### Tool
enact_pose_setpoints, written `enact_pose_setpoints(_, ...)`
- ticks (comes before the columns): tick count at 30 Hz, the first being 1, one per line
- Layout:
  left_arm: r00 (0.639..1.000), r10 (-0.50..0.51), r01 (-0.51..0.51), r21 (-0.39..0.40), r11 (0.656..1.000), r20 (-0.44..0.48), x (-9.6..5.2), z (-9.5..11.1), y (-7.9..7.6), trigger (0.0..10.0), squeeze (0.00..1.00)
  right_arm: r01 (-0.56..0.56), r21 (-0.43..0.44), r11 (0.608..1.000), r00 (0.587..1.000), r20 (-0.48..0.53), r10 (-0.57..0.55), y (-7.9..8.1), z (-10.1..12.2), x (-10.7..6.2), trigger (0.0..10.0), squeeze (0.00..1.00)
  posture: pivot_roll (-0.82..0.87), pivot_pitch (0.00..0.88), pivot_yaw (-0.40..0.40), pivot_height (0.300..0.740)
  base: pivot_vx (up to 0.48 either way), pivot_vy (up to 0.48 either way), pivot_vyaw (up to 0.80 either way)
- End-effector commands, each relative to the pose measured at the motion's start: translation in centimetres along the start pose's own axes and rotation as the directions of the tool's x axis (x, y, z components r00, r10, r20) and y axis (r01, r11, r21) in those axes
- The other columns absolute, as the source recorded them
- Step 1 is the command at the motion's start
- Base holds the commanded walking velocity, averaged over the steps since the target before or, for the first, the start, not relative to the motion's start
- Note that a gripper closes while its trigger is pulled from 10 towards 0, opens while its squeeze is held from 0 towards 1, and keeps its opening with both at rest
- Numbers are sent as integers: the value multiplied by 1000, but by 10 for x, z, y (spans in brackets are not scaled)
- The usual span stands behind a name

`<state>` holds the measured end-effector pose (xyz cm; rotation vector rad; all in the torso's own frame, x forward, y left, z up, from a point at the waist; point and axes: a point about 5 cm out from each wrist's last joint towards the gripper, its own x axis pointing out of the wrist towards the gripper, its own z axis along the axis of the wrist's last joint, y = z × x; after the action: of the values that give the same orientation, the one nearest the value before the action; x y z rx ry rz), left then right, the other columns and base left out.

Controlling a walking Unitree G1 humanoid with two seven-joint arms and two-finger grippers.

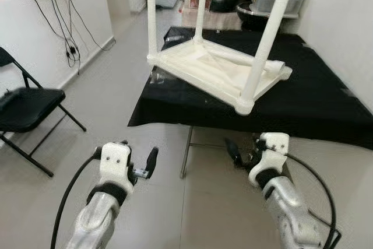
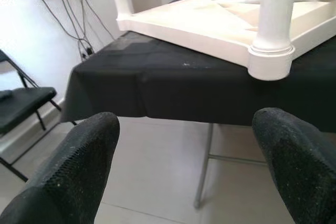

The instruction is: Building children table

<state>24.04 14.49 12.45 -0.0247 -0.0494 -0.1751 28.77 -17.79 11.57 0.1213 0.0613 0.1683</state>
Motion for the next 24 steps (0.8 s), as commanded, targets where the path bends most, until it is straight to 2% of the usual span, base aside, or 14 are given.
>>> enact_pose_setpoints(1,1000,4,-4,13,1000,-19,1,-3,1,10000,0,-4,16,1000,1000,-14,5,2,-3,0,10000,0,-1,8,-51,740,0,0,0)
enact_pose_setpoints(10,999,-19,20,12,1000,-25,3,-3,-1,10000,0,-9,20,1000,1000,-12,9,2,-2,2,10000,0,-6,14,-44,740,0,-427,0)
enact_pose_setpoints(14,1000,-22,22,-4,1000,-11,4,-2,-1,10000,0,-11,20,1000,1000,-12,12,2,-2,2,10000,0,-5,15,-44,740,0,0,0)
enact_pose_setpoints(24,1000,-31,31,21,999,-1,7,2,0,10000,0,-21,19,1000,1000,-16,21,4,-2,3,10000,0,-6,17,-40,740,0,0,-80)
